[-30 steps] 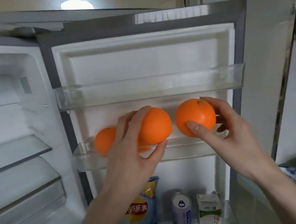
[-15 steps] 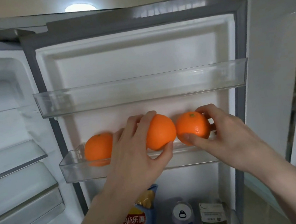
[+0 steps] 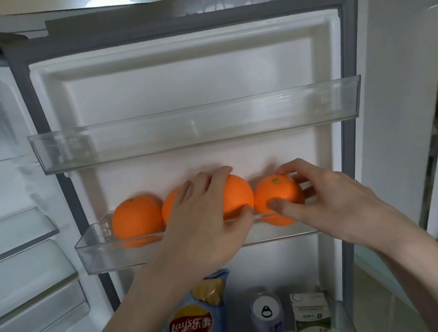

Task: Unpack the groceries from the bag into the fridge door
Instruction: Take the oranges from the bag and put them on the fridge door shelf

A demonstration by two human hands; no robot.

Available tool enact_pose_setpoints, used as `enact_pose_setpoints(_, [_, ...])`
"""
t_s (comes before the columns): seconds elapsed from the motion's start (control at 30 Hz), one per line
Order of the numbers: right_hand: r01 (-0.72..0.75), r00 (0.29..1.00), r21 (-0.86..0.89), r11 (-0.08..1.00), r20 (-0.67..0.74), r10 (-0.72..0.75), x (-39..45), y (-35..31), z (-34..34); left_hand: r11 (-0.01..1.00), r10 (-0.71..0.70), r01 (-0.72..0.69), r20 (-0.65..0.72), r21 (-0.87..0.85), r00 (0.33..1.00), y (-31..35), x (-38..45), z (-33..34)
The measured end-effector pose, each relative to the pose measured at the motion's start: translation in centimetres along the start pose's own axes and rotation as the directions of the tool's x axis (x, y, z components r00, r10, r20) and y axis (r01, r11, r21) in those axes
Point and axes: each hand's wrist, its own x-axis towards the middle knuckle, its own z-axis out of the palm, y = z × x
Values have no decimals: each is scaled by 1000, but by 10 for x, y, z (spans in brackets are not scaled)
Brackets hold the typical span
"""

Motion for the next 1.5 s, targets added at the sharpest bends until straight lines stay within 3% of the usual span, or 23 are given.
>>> enact_pose_setpoints(0.13, [8,1000,-13,1000,19,-8,1,0,0,994,69,-67,-20,92,997,-2,-6,6])
enact_pose_setpoints(0.47, [-7,996,-15,1000,-91,6,0,2,6,991,3,-20,-122,-134,992,-4,4,5])
enact_pose_setpoints(0.77, [4,993,-15,1000,-116,-5,-3,1,6,986,10,-36,-166,-160,986,-3,-2,7])
enact_pose_setpoints(1.17, [200,930,50,979,-325,-173,-46,-14,10,985,30,-71,-244,-158,969,-12,-42,-17])
enact_pose_setpoints(1.3, [215,906,-92,972,-353,-233,-81,-27,25,982,74,-113,-236,-154,969,-18,-69,-22])
enact_pose_setpoints(1.5, [100,860,-315,944,-450,-242,-141,-42,48,978,137,-169,-227,-125,964,-31,-116,-28])
